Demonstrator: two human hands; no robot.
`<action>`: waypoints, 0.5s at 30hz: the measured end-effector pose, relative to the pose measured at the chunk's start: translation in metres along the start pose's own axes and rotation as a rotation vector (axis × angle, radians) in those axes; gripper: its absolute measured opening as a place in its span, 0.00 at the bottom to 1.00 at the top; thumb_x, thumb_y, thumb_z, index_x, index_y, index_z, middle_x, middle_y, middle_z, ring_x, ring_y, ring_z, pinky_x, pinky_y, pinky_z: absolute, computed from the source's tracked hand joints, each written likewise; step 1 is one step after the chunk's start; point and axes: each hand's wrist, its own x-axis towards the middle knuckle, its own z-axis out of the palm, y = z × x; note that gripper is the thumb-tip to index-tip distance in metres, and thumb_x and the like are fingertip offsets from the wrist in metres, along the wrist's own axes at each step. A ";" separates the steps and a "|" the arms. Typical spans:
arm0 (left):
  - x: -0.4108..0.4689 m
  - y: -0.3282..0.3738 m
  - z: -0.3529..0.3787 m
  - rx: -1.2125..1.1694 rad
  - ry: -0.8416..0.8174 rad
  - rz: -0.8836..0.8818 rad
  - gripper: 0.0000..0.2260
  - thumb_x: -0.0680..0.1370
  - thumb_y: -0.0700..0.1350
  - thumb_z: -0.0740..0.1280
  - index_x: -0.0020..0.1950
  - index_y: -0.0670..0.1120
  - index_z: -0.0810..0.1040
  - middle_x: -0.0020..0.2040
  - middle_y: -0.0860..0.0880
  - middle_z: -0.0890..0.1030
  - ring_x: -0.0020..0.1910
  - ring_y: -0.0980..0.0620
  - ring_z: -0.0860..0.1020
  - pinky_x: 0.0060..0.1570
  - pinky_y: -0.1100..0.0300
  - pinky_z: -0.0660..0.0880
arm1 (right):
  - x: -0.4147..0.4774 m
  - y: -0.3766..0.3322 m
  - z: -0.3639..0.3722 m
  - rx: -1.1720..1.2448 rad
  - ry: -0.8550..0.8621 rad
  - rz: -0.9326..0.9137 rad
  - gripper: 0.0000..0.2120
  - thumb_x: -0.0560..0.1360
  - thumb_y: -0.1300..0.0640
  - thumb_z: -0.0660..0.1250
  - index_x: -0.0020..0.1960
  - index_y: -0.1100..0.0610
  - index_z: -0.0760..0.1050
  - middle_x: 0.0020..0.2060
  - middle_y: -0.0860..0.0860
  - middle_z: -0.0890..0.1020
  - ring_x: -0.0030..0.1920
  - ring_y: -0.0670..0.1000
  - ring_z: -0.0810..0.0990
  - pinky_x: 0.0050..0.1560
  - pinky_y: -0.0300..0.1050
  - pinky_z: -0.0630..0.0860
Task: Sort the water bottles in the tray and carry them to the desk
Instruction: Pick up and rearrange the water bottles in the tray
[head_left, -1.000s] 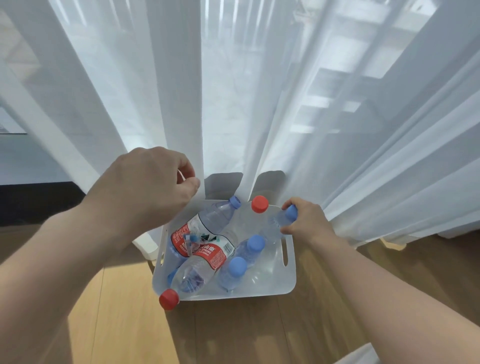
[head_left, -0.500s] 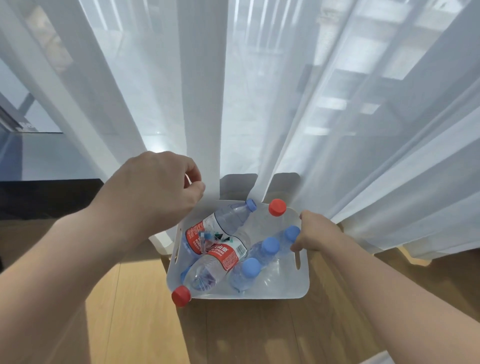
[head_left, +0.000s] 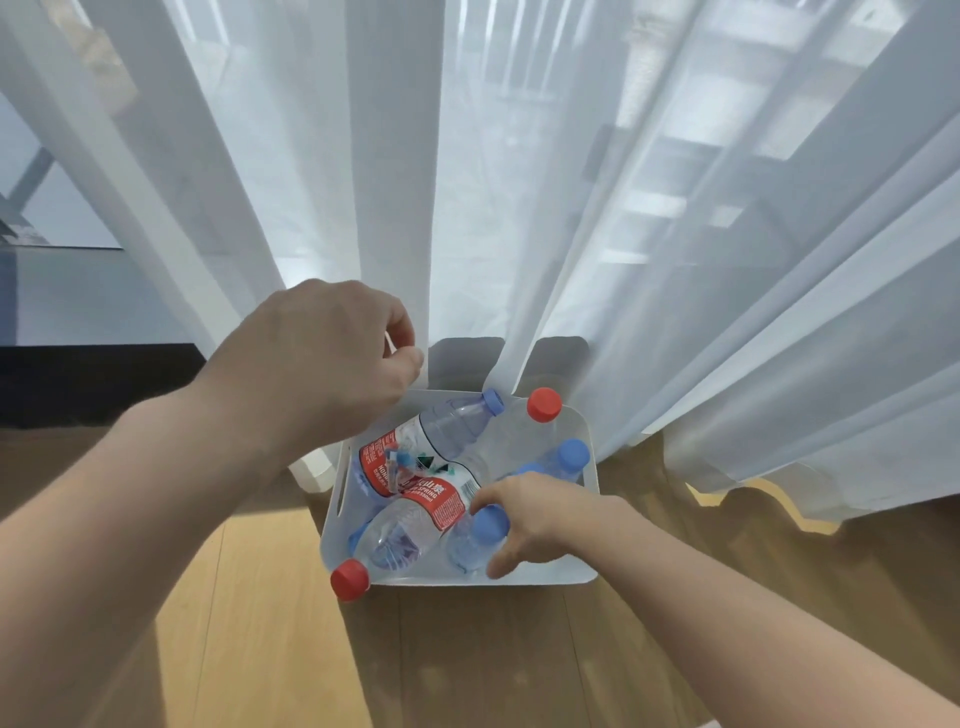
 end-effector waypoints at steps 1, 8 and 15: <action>-0.001 -0.001 -0.001 0.001 -0.001 -0.007 0.09 0.76 0.52 0.62 0.48 0.52 0.80 0.45 0.53 0.82 0.45 0.51 0.75 0.44 0.60 0.66 | 0.003 0.001 0.006 -0.047 0.046 -0.014 0.26 0.70 0.50 0.71 0.66 0.52 0.69 0.58 0.52 0.78 0.54 0.55 0.78 0.51 0.49 0.78; -0.006 -0.001 -0.006 0.005 0.007 -0.025 0.09 0.76 0.52 0.62 0.49 0.52 0.80 0.46 0.52 0.83 0.45 0.51 0.77 0.43 0.60 0.66 | -0.006 0.005 -0.005 0.239 0.211 -0.052 0.11 0.67 0.56 0.70 0.47 0.58 0.73 0.39 0.53 0.79 0.32 0.48 0.80 0.32 0.43 0.78; -0.001 0.005 -0.007 -0.235 -0.152 -0.083 0.09 0.76 0.52 0.64 0.47 0.50 0.81 0.42 0.55 0.81 0.40 0.56 0.78 0.37 0.63 0.70 | -0.079 0.000 -0.088 0.892 0.572 -0.354 0.07 0.55 0.61 0.75 0.34 0.57 0.82 0.31 0.51 0.80 0.33 0.47 0.77 0.37 0.43 0.75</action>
